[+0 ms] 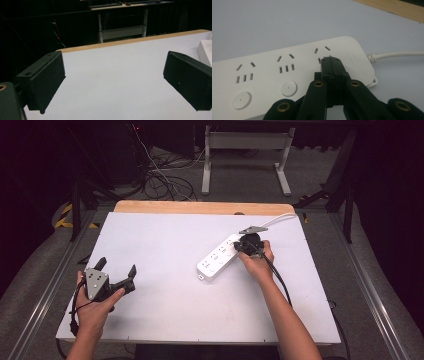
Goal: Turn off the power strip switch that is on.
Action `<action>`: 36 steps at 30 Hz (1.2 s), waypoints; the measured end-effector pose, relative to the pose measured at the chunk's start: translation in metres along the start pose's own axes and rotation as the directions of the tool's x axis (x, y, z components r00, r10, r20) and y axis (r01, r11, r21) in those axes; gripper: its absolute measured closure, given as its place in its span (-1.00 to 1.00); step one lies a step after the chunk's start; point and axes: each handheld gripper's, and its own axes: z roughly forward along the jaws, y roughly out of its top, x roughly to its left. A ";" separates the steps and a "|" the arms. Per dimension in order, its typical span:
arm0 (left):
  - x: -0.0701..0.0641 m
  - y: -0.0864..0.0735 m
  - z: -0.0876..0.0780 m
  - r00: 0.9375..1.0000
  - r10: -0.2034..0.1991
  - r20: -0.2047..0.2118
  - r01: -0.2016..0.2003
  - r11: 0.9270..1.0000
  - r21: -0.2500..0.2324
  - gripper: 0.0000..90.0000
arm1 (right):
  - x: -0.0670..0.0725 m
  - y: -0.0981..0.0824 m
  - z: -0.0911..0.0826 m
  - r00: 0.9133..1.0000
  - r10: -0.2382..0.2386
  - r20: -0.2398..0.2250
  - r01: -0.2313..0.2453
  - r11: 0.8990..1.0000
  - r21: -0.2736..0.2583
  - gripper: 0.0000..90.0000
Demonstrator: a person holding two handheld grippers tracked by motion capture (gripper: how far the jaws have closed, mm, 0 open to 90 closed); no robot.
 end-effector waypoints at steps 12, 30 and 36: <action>0.001 0.000 0.001 1.000 -0.002 -0.004 0.002 1.000 -0.001 -0.90 | 0.000 0.004 -0.001 1.000 -0.022 -0.004 0.022 0.999 0.032 1.00; 0.001 0.000 0.001 1.000 -0.003 -0.003 0.003 1.000 0.000 -0.90 | -0.003 0.006 -0.005 1.000 -0.020 -0.004 0.020 0.999 0.038 1.00; 0.000 0.000 0.002 1.000 -0.006 0.003 0.006 1.000 0.000 -0.90 | -0.007 0.004 -0.005 0.999 -0.033 0.024 0.032 0.999 0.044 1.00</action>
